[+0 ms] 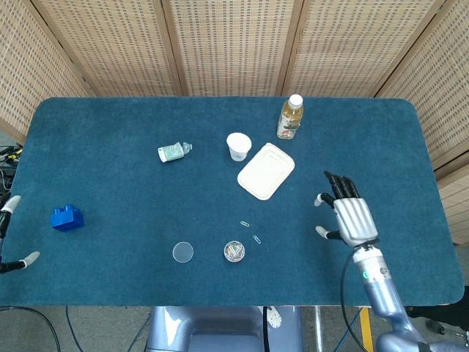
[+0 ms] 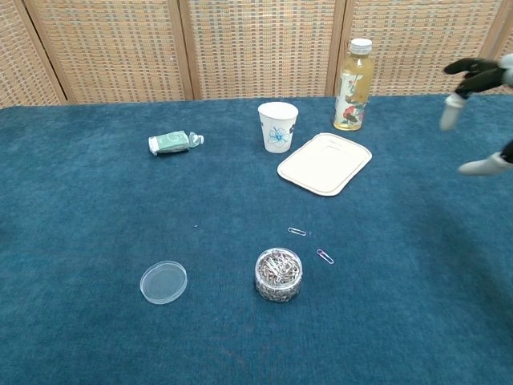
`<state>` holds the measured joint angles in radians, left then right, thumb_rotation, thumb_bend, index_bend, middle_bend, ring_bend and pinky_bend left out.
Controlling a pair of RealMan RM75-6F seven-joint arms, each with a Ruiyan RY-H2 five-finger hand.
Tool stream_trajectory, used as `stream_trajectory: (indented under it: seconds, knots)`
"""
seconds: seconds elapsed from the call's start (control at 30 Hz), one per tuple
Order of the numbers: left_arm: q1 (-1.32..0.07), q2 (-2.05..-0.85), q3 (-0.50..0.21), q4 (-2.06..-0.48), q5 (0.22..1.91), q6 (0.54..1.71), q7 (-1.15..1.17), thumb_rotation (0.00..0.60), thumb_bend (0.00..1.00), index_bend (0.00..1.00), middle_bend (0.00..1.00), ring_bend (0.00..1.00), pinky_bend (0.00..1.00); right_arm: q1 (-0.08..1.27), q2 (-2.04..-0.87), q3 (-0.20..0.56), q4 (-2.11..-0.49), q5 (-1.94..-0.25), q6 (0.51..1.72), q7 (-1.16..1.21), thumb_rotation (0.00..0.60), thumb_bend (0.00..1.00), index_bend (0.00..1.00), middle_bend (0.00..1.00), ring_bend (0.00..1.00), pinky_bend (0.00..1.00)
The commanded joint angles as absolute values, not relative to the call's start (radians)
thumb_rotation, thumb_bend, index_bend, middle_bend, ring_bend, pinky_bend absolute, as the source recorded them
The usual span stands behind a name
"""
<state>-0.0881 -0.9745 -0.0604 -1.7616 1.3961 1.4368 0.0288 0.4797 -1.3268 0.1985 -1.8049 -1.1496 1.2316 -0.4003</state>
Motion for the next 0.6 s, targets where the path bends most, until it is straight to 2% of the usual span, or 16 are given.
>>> stream_trajectory:
  seconds: [0.03, 0.37, 0.6]
  knots:
    - [-0.094, -0.977, -0.064, -1.756, 1.387, 1.427, 0.027, 0.600, 0.00, 0.00, 0.00, 0.00, 0.00, 0.608, -1.469, 0.266, -1.795, -0.962, 1.157, -0.582, 0.600, 0.15, 0.46, 0.00, 0.00, 0.00]
    - [-0.102, -0.979, -0.070, -1.747, 1.372, 1.410, 0.019, 0.600, 0.00, 0.00, 0.00, 0.00, 0.00, 0.709, -1.673, 0.287, -1.657, -0.799, 1.164, -0.665, 0.600, 0.30, 0.49, 0.00, 0.00, 0.00]
    - [-0.104, -0.980, -0.070, -1.748, 1.372, 1.409, 0.023, 0.600, 0.00, 0.00, 0.00, 0.00, 0.00, 0.730, -1.738, 0.266, -1.598, -0.782, 1.167, -0.672, 0.600, 0.32, 0.50, 0.00, 0.00, 0.00]
